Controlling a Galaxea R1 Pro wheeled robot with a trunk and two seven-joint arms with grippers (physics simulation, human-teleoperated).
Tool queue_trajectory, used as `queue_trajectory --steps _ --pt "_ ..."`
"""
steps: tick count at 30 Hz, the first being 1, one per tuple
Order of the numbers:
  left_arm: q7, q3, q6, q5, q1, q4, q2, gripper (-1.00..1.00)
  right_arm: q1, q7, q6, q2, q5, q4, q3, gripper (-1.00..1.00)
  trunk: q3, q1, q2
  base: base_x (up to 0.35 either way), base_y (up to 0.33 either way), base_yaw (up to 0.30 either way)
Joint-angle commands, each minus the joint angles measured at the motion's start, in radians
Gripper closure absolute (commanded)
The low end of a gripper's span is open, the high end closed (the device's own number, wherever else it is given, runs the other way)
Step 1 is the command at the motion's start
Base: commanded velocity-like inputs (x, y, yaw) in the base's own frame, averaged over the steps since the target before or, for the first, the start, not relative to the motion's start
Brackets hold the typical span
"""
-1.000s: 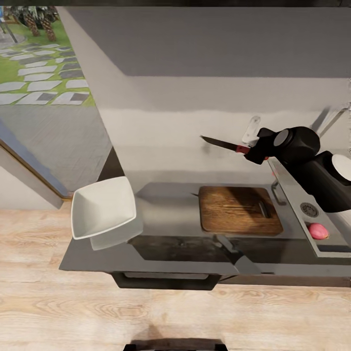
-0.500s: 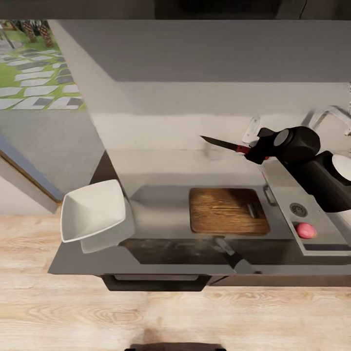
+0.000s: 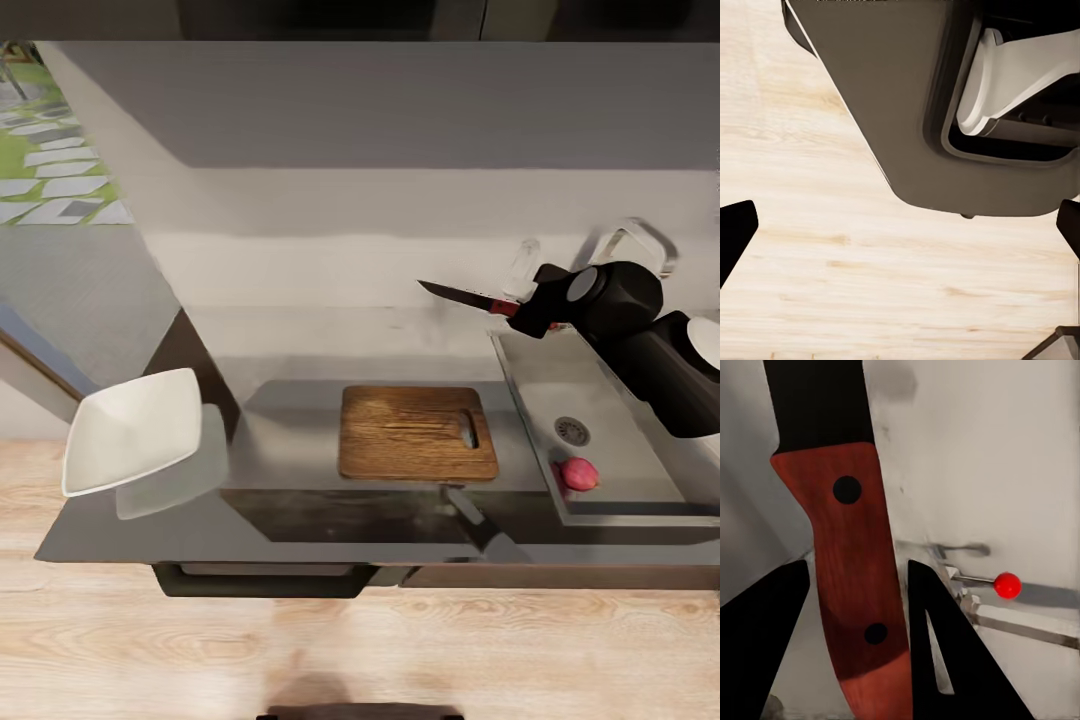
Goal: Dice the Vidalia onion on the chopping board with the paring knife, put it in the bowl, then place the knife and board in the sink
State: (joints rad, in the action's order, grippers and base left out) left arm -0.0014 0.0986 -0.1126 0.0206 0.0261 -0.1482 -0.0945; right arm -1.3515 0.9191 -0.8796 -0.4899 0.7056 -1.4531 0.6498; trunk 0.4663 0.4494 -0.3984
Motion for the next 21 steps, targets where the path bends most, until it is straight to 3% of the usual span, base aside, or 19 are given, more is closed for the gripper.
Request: queue_trajectory --steps 1,4,7,18,21 --pt "0.0 0.006 -0.001 0.002 0.001 -0.002 -0.001 -1.0 0.008 0.008 -0.001 -0.003 0.011 -0.002 0.002 1.0 0.001 0.001 -0.002 0.0 -0.281 0.0" --pt "0.0 0.006 -0.001 0.002 0.001 -0.002 -0.001 -1.0 0.053 -0.005 0.0 -0.005 0.012 -0.01 0.002 1.0 0.001 0.001 -0.002 0.0 -0.279 0.0" --pt "0.0 0.006 -0.001 0.002 0.001 -0.002 -0.001 -1.0 0.104 -0.073 0.005 -0.006 0.012 -0.022 0.002 1.0 0.001 0.001 -0.002 0.0 -0.25 0.0" --pt "0.0 0.006 -0.001 0.002 0.001 -0.002 -0.001 -1.0 0.152 -0.1 0.006 -0.016 0.012 -0.024 0.001 1.0 0.001 0.001 -0.002 0.0 -0.178 0.0" --pt "0.0 0.006 -0.001 0.002 0.0 -0.002 0.0 -1.0 0.153 -0.1 0.007 -0.022 0.012 -0.024 -0.021 1.0 0.001 0.001 -0.002 0.0 -0.083 0.0"
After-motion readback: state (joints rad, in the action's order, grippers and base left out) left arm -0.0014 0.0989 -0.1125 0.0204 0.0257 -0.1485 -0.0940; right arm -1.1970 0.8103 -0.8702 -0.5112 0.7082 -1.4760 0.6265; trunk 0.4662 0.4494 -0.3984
